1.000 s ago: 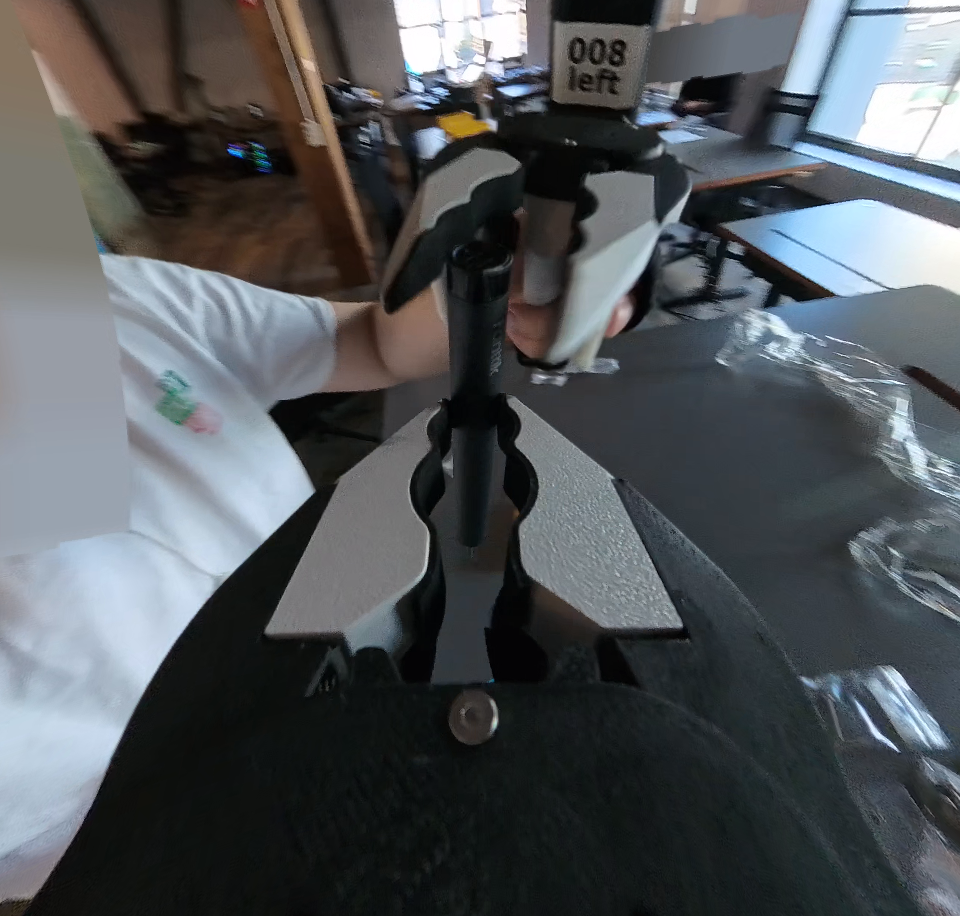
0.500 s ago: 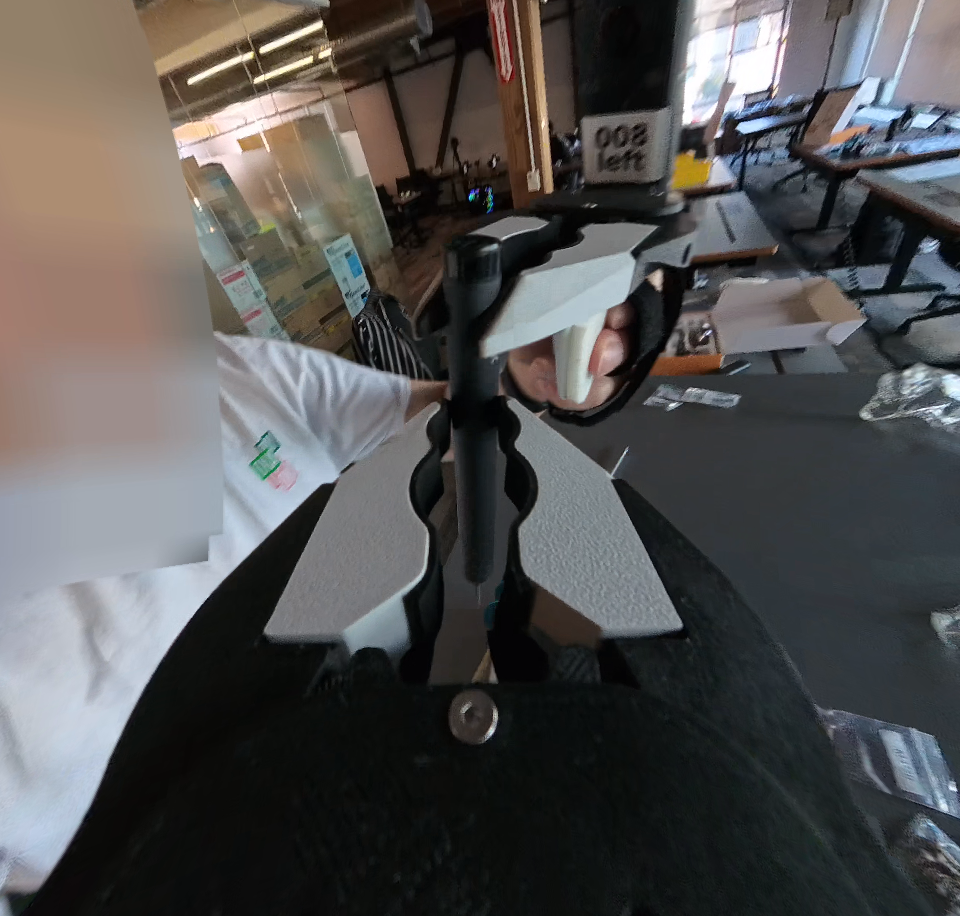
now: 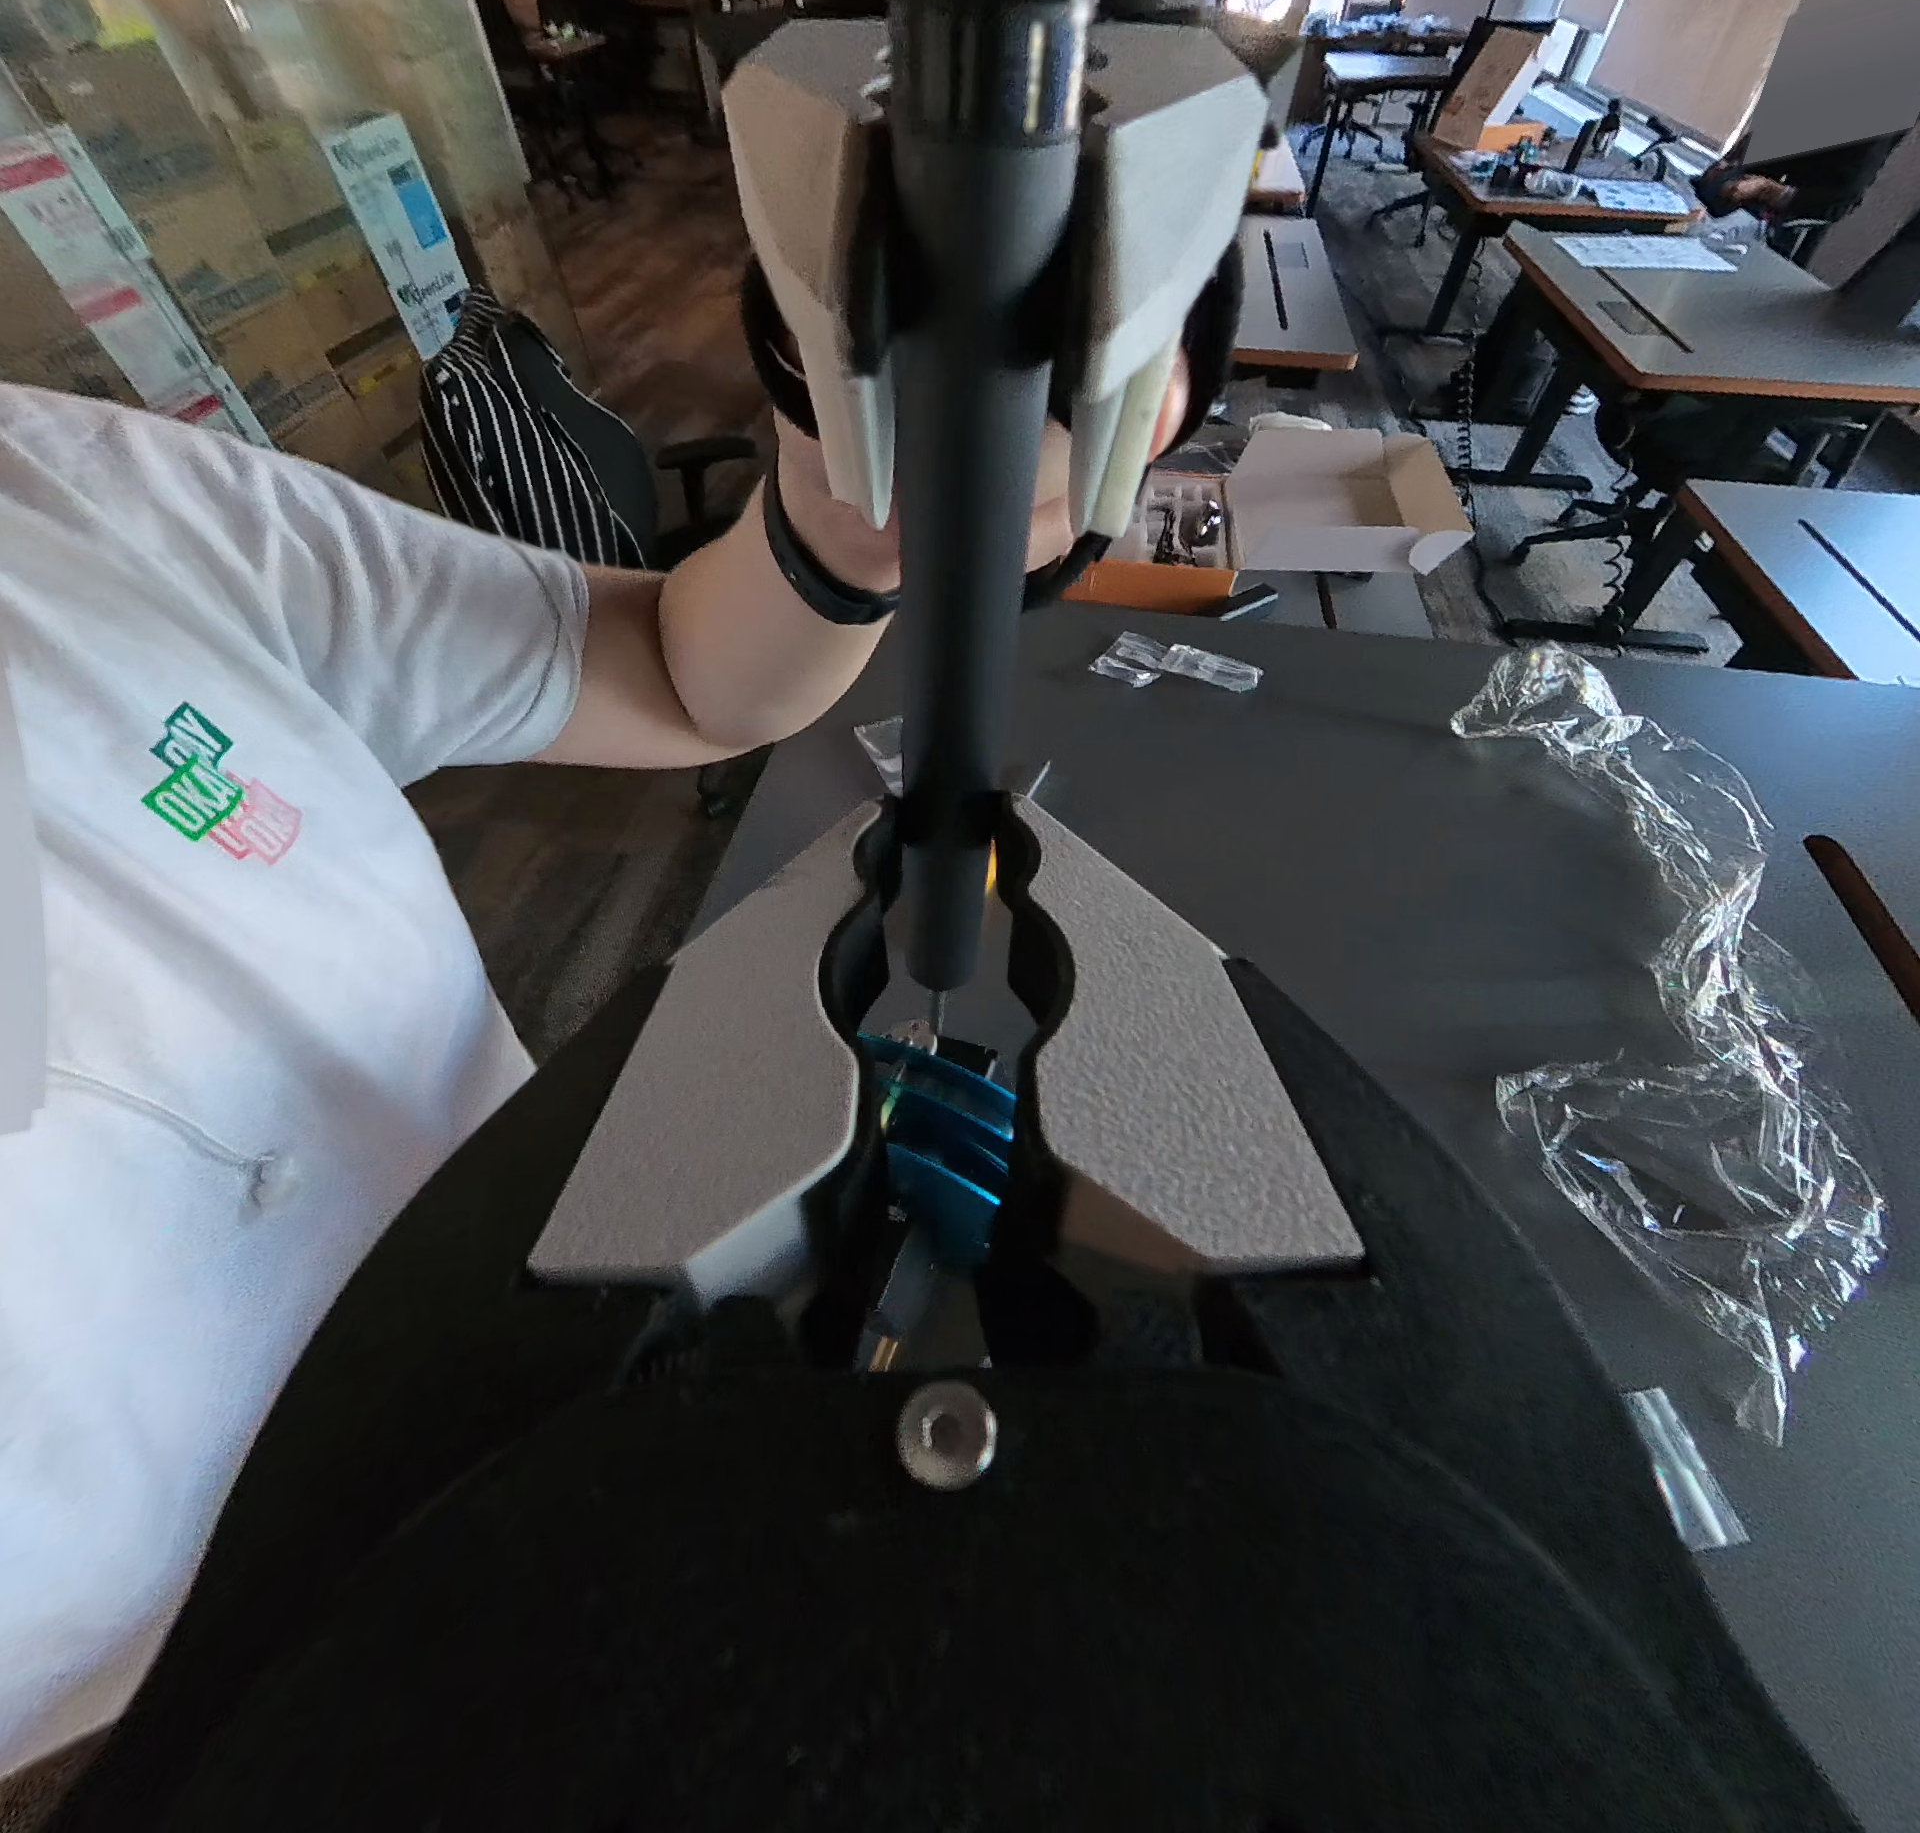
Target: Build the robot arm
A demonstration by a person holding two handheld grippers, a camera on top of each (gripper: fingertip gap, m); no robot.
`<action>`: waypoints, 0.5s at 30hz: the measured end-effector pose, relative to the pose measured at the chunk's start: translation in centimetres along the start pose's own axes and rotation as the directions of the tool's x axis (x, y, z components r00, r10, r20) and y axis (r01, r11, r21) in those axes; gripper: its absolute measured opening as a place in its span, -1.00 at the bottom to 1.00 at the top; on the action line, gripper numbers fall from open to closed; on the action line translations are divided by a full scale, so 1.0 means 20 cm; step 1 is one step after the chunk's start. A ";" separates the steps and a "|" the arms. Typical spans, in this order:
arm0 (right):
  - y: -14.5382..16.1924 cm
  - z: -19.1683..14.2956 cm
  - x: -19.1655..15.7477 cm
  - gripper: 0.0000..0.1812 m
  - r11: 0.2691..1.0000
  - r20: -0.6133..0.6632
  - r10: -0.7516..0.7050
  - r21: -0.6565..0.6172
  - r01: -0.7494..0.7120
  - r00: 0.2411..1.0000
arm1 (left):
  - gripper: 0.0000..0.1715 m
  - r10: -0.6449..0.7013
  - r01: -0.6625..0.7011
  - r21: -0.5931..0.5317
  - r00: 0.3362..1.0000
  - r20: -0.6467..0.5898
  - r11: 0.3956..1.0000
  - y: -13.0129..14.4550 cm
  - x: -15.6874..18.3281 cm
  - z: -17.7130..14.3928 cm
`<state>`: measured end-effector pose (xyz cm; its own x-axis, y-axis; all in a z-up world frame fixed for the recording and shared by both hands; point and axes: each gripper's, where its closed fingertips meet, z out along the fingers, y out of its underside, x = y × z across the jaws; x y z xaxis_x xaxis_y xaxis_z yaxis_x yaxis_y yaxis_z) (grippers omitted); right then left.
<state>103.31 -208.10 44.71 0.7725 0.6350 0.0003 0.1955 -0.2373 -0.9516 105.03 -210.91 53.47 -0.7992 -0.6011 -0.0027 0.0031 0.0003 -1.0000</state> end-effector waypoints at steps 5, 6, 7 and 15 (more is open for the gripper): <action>0.03 0.08 0.02 -0.81 0.998 -0.061 -0.040 -0.056 0.037 0.997 | -0.83 -0.006 0.006 0.026 1.000 0.003 1.000 0.04 -0.02 -0.08; 0.03 0.09 0.03 -0.81 0.997 -0.070 -0.049 -0.058 0.045 0.996 | -0.83 -0.014 0.014 0.038 1.000 -0.003 0.999 0.04 -0.02 -0.09; 0.03 0.10 0.03 -0.81 0.996 -0.077 -0.057 -0.066 0.052 0.995 | -0.83 -0.026 0.026 0.038 1.000 -0.009 0.999 0.04 -0.03 -0.10; 0.05 0.10 0.01 -0.82 0.998 0.018 -0.004 -0.064 0.006 1.000 | -0.83 -0.057 0.067 0.075 0.990 -0.132 0.995 0.02 -0.02 -0.11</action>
<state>102.38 -206.73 43.23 0.7608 0.6490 -0.0008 0.2381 -0.2804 -0.9299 104.05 -208.81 53.15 -0.8702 -0.4897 0.0540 -0.0054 -0.1001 -0.9950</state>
